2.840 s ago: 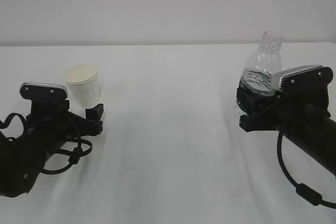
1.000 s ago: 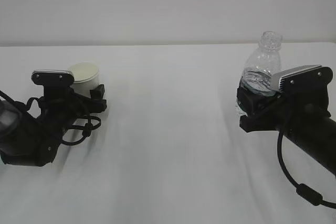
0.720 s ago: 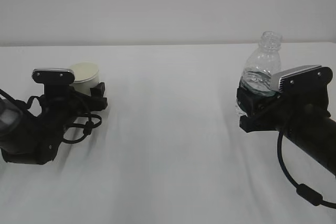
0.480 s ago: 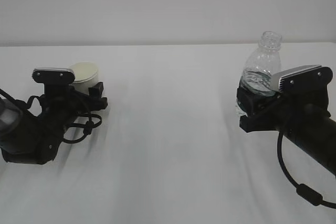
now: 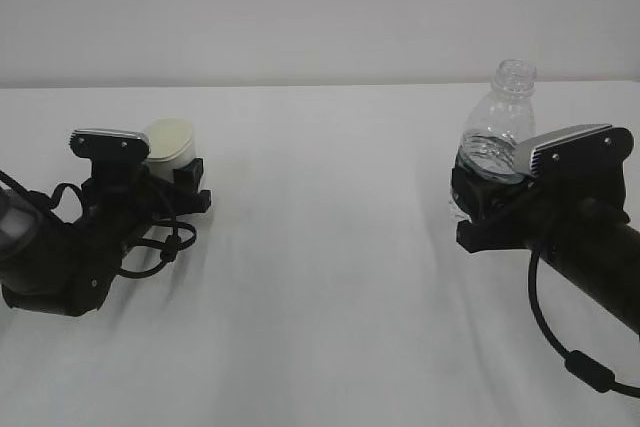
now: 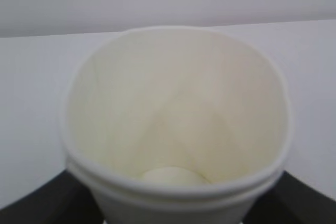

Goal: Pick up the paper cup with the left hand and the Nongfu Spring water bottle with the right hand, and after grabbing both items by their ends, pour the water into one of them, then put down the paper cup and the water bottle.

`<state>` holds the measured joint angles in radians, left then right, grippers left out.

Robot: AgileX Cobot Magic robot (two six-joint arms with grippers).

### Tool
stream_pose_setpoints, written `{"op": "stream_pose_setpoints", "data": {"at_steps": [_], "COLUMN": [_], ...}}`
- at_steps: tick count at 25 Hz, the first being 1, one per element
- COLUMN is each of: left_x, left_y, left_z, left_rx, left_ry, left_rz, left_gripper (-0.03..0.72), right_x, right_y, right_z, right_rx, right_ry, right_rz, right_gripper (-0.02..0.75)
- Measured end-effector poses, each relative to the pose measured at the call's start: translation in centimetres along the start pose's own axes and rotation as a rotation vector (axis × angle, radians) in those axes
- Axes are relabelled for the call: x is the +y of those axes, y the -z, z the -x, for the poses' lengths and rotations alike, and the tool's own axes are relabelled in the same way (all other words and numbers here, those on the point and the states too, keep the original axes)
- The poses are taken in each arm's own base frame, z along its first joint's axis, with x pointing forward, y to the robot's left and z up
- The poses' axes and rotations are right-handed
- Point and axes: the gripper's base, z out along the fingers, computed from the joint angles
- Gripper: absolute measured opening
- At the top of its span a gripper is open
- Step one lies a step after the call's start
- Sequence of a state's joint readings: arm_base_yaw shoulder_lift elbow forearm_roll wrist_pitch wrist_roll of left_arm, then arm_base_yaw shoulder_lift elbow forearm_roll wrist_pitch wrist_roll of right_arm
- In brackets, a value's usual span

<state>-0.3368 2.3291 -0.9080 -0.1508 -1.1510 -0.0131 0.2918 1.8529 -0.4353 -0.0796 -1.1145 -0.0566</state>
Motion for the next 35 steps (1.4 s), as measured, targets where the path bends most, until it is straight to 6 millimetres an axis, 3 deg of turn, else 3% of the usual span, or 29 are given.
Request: {"op": "stream_pose_setpoints", "data": {"at_steps": [7,13,26,35], "left_x": [-0.4,-2.0,-5.7,-8.3], "left_y": [1.5,3.0,5.7,7.2], "left_z": [1.2,1.9,1.3,0.8], "left_rx": [0.001,0.004,0.128,0.175], "left_ry": [-0.026,-0.094,-0.022,-0.062], "left_rz": [-0.059,-0.243,-0.727,-0.921], "left_gripper": [0.483,0.483,0.480,0.471], "right_x": [0.0,0.0,0.1,0.3], "right_y": [0.0,0.0,0.0,0.4], "right_z": [0.0,0.0,0.0,0.6], "right_rx": [0.000,0.000,0.002,0.027], "right_ry": [0.009,0.011,0.016,0.039], "right_rz": [-0.002,-0.003,0.007,0.041], "right_gripper": [0.393,0.393,0.393,0.393]}}
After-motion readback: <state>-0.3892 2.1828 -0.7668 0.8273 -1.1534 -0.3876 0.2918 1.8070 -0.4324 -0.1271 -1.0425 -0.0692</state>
